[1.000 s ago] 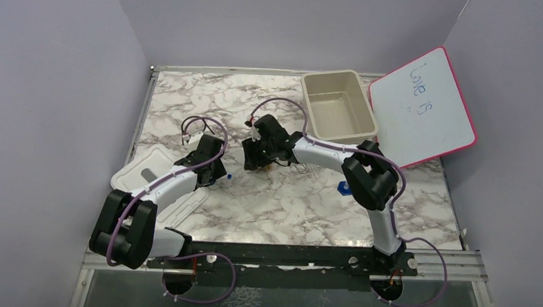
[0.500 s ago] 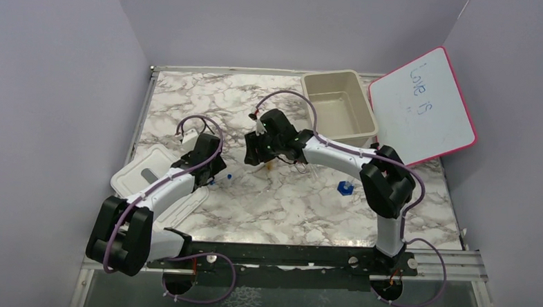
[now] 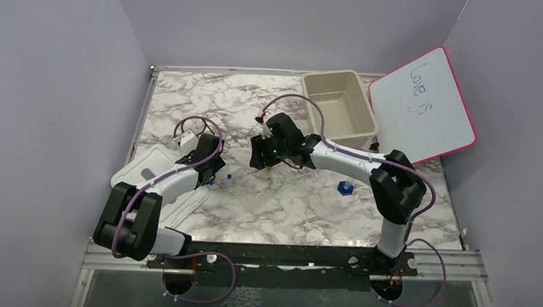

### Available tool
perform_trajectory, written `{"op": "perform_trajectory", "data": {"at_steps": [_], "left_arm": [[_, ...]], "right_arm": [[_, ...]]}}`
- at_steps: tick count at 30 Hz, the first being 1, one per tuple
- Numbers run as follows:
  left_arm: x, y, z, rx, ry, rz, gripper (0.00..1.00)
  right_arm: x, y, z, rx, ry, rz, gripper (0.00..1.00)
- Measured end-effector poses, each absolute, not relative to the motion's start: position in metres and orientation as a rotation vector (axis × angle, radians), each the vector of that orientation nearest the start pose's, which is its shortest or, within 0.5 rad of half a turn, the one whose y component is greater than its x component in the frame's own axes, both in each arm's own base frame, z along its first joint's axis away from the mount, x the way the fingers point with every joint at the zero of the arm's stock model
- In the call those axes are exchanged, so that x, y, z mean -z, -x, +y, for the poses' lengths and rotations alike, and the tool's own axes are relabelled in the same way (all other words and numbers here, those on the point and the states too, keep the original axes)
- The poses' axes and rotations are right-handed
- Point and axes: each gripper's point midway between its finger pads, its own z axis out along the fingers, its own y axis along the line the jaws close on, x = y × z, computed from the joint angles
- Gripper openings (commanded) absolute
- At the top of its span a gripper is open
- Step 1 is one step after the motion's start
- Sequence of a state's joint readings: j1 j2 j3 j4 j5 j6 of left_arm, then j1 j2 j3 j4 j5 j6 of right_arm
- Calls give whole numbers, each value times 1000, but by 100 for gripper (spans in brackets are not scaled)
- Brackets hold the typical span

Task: Organize the chemistry lab equipment

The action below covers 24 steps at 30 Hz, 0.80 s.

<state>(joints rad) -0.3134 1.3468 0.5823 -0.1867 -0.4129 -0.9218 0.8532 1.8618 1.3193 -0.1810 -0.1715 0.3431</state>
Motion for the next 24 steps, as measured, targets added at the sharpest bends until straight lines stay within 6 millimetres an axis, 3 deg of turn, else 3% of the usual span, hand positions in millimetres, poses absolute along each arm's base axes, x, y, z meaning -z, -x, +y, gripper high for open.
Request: {"op": "perform_trajectory", "data": {"at_steps": [12, 17, 20, 24], "left_arm": [[-26, -303, -51, 4, 869, 2239, 37], [-28, -306, -44, -54, 833, 2235, 39], [-34, -312, -43, -61, 826, 2217, 49], [-35, -313, -43, -63, 827, 2218, 53]], "right_arm": [[-114, -290, 396, -787, 689, 2288, 54], [-115, -290, 393, -776, 682, 2285, 54], [-113, -290, 391, -768, 680, 2288, 54], [-109, -287, 387, -757, 679, 2300, 54]]}}
